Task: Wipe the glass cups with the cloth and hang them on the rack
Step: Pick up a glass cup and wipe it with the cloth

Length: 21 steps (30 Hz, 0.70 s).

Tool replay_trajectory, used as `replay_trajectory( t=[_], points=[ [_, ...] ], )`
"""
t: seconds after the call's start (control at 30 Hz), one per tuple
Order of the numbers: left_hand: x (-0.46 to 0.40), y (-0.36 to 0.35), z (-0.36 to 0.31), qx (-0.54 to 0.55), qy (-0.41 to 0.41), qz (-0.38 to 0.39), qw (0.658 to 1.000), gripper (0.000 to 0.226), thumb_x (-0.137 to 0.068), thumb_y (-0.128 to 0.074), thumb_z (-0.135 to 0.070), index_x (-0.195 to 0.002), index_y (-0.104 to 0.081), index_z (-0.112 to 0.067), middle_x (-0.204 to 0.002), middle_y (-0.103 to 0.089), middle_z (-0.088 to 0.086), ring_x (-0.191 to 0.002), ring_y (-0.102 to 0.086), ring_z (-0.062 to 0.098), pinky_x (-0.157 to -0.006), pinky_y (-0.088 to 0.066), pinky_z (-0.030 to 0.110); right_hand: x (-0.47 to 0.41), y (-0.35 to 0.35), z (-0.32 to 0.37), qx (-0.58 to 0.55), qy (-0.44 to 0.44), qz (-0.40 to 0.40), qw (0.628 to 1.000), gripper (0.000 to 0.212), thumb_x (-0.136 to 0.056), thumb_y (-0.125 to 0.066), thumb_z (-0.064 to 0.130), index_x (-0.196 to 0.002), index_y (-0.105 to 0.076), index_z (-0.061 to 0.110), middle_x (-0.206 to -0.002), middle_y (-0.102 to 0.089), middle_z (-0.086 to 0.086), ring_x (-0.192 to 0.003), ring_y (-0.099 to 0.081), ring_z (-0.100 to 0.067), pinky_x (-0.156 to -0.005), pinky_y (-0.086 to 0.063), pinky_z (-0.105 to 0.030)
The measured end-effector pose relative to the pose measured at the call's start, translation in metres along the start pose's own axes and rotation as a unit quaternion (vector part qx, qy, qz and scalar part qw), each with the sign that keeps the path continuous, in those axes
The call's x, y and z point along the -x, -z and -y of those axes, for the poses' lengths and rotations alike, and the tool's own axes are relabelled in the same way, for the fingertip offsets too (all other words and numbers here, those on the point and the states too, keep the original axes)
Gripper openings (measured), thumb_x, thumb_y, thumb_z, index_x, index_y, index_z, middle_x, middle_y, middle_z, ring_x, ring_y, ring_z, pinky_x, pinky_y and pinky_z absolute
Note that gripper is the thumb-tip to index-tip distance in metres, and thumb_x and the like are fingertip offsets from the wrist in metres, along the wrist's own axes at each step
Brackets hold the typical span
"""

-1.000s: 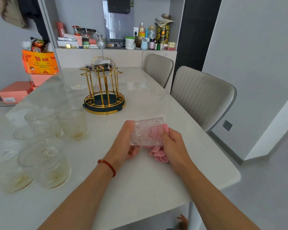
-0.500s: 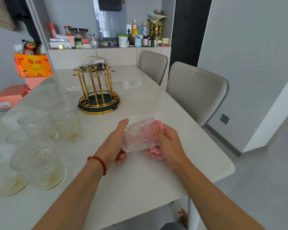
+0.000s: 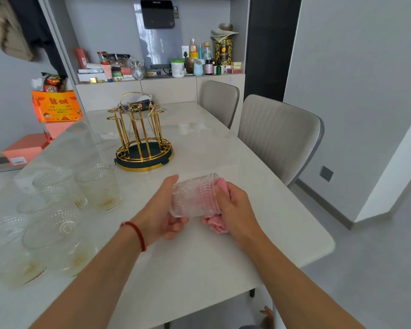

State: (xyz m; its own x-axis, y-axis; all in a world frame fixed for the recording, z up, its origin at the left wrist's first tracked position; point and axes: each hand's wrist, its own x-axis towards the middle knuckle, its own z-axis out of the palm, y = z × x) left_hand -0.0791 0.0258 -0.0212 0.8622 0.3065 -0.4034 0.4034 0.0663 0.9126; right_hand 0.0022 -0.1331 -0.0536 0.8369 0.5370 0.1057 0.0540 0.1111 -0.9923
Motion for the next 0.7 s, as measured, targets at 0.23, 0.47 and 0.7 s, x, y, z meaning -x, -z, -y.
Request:
replay_trajectory(
  t=[0.23,0.47,0.7],
  points=[
    [0.006,-0.009,0.006,0.017,-0.010,-0.053,0.998,0.052,-0.094,-0.032,-0.067,-0.065,-0.036,-0.024,-0.054,-0.028,-0.001,-0.043,-0.021,0.014,-0.043,-0.016,0.015,0.009,0.004,0.005,-0.007,-0.006,0.018,1.000,0.021,-0.102,-0.049,0.015,-0.104,-0.055,-0.005,-0.058,-0.060,-0.019,-0.049,-0.055,-0.028,-0.053,-0.041,-0.040],
    [0.015,0.004,0.000,-0.036,0.007,-0.030,0.999,0.066,-0.095,-0.026,-0.076,-0.078,-0.047,-0.015,-0.057,-0.036,0.004,-0.046,-0.029,0.017,-0.042,-0.025,0.018,0.007,-0.003,0.008,-0.021,-0.005,0.018,1.000,0.028,-0.106,-0.049,0.023,-0.096,-0.061,-0.001,-0.041,-0.044,-0.003,-0.034,-0.046,-0.019,-0.051,-0.048,-0.033],
    [0.011,-0.028,0.015,0.025,-0.119,-0.179,0.976,0.055,-0.104,-0.024,-0.061,-0.084,-0.049,-0.016,-0.062,-0.045,0.005,-0.047,-0.039,0.014,-0.044,-0.028,0.019,0.006,0.002,0.006,-0.054,-0.052,0.019,0.997,0.028,-0.106,-0.047,0.025,-0.091,-0.063,0.007,-0.043,-0.041,-0.010,-0.047,-0.058,-0.025,-0.044,-0.039,-0.022]
  ],
)
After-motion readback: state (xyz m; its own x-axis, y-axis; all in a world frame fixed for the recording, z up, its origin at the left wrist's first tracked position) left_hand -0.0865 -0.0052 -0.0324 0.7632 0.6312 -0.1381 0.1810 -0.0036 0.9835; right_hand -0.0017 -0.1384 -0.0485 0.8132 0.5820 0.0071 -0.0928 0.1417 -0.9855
